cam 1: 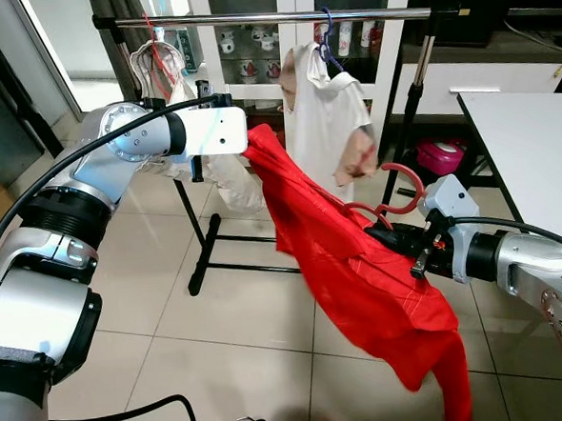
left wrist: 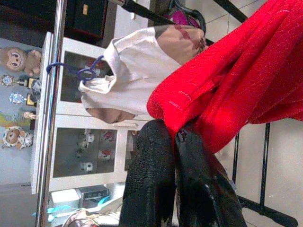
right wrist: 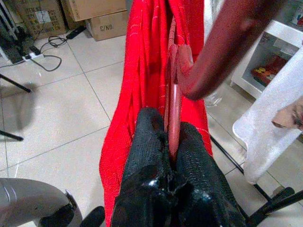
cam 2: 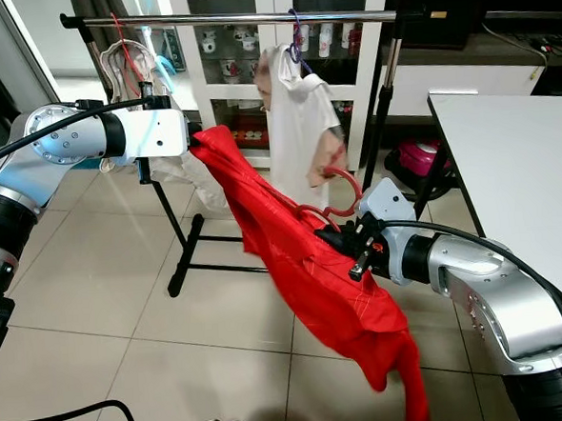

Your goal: Hang hanger

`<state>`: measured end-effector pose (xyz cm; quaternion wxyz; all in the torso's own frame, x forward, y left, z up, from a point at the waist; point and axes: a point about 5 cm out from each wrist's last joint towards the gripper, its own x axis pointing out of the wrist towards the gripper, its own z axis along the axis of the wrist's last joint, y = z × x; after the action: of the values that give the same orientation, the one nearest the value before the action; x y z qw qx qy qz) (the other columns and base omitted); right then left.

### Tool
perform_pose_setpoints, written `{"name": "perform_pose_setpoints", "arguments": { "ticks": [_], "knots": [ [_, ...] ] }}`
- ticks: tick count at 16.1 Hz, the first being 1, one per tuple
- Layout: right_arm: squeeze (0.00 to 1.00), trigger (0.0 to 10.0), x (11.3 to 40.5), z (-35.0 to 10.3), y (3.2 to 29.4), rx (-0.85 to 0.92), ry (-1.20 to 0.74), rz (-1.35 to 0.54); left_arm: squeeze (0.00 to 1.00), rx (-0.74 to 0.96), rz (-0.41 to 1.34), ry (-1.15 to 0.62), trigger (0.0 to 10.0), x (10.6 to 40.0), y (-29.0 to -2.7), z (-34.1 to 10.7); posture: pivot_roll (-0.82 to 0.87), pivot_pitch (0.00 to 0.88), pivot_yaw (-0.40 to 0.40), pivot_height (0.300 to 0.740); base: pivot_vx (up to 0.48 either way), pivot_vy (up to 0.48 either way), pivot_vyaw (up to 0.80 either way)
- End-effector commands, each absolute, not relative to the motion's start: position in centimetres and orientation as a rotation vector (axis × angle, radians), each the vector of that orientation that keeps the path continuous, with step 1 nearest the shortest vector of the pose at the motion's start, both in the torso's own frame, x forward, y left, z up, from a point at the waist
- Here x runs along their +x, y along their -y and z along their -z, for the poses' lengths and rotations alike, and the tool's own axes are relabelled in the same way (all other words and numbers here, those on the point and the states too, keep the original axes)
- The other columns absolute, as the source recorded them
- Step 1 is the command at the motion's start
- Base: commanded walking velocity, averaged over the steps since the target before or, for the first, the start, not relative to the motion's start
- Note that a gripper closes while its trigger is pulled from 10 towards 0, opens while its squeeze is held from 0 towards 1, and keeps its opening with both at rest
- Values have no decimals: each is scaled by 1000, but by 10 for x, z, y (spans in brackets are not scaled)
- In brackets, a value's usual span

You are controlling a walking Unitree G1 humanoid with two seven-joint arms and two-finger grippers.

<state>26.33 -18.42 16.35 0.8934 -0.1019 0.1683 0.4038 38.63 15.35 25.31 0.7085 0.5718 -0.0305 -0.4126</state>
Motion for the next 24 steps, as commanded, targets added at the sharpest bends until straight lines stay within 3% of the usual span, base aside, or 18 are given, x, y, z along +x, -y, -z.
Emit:
{"name": "perform_pose_setpoints", "arguments": {
  "ticks": [1,12,14,20,22,24],
  "knots": [
    [0,10000,263,-168,184,-211,-329,-846,0,1274,861,74,0,388,-162,-263,-154,0,84,740,0,0,0],
    [0,10000,263,-168,184,-211,-329,-846,0,1274,861,74,0,388,-162,-263,-154,0,84,740,0,0,0],
    [0,10000,281,-180,160,-102,-164,-776,0,1232,929,70,0,386,-153,-250,-152,0,81,740,0,0,0],
    [0,10000,280,-185,152,-44,-128,-826,0,1224,945,65,0,385,-150,-246,-157,0,79,740,0,0,0],
    [0,10000,277,-176,150,-277,-211,-844,0,1224,956,57,0,385,-148,-242,-157,0,77,740,0,0,0],
    [0,10000,283,-169,151,-335,-245,-795,0,1203,973,70,0,384,-142,-241,-157,0,74,740,0,0,0]
  ]
}}
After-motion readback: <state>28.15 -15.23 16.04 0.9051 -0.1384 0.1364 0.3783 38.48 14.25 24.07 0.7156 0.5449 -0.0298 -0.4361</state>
